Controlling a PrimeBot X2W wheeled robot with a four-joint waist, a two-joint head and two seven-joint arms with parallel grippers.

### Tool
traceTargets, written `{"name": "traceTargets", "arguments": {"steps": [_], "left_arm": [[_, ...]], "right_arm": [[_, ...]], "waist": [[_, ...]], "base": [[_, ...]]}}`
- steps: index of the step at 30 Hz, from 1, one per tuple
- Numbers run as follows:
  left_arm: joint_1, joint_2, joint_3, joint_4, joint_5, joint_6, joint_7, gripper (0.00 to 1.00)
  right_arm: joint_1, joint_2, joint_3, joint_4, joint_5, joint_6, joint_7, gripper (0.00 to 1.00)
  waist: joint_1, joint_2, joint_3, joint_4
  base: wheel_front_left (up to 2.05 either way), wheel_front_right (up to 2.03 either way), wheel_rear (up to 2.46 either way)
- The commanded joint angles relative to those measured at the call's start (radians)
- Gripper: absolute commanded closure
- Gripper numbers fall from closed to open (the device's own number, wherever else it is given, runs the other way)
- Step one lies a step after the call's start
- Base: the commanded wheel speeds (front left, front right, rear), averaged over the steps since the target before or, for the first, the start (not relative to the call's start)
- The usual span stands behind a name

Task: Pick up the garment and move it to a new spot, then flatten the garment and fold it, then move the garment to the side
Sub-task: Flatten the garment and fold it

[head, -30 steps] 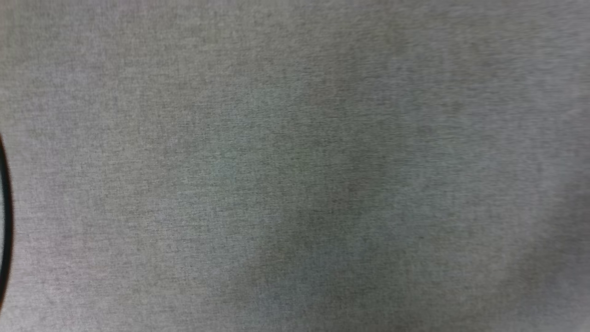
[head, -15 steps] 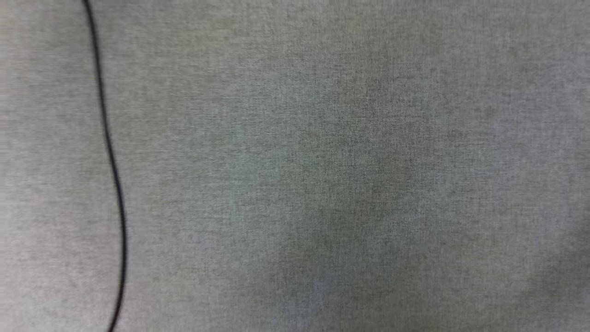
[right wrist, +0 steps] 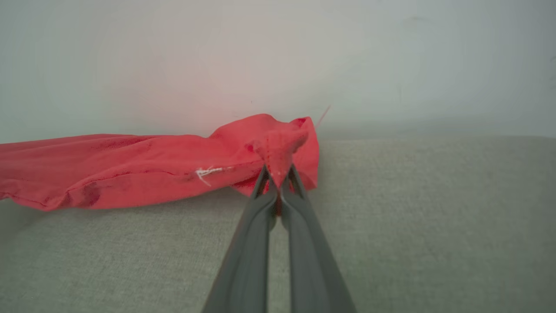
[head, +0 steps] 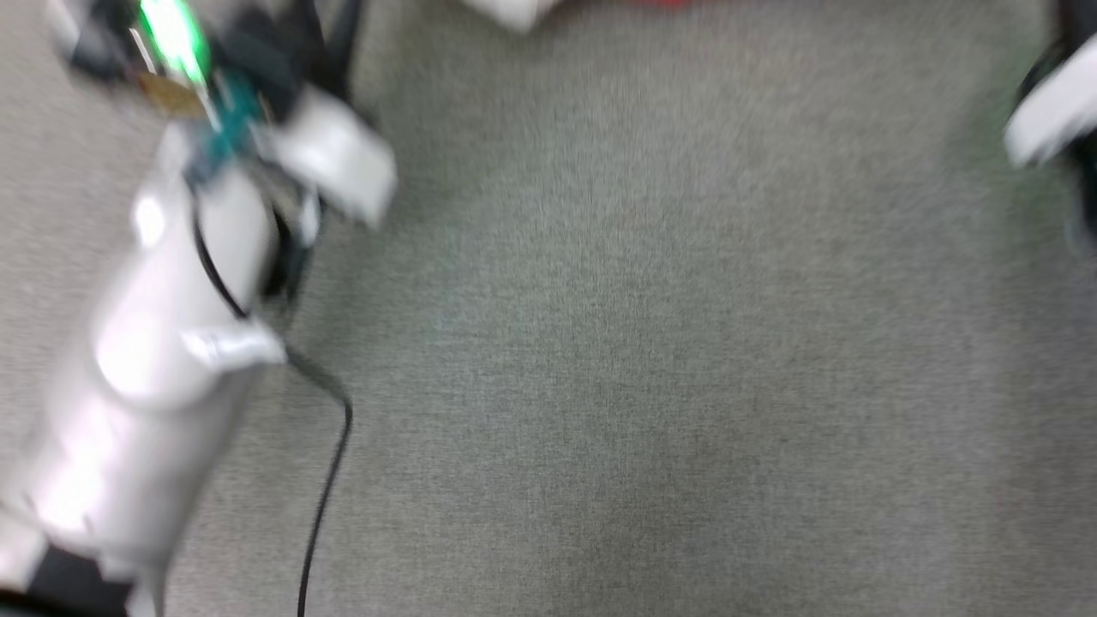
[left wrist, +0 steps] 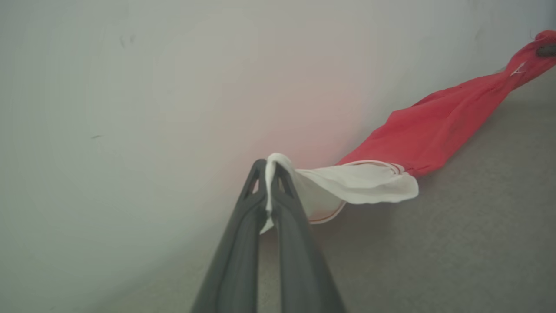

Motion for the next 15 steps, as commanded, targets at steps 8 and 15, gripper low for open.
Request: {"name": "traceTargets", "arguments": {"steps": [8, 15], "left_arm": [[0.364, 0.041, -0.035, -0.039, -0.057, 0.021, 0.000, 1.00], [0.592, 0.096, -0.049, -0.076, -0.105, 0.031, 0.005, 1.00]], "right_arm": [[0.287, -0.021, 0.066, -0.014, 0.146, -0.001, 0.025, 1.00], [0.468, -0.052, 0.148, -0.064, 0.252, -0.001, 0.031, 1.00]], "waist": [[0.0002, 0.0000, -0.229, 0.007], [0.0002, 0.0000, -0.339, 0.012]], "base": [[0.00, 0.00, 0.00], [0.00, 0.00, 0.00]]}}
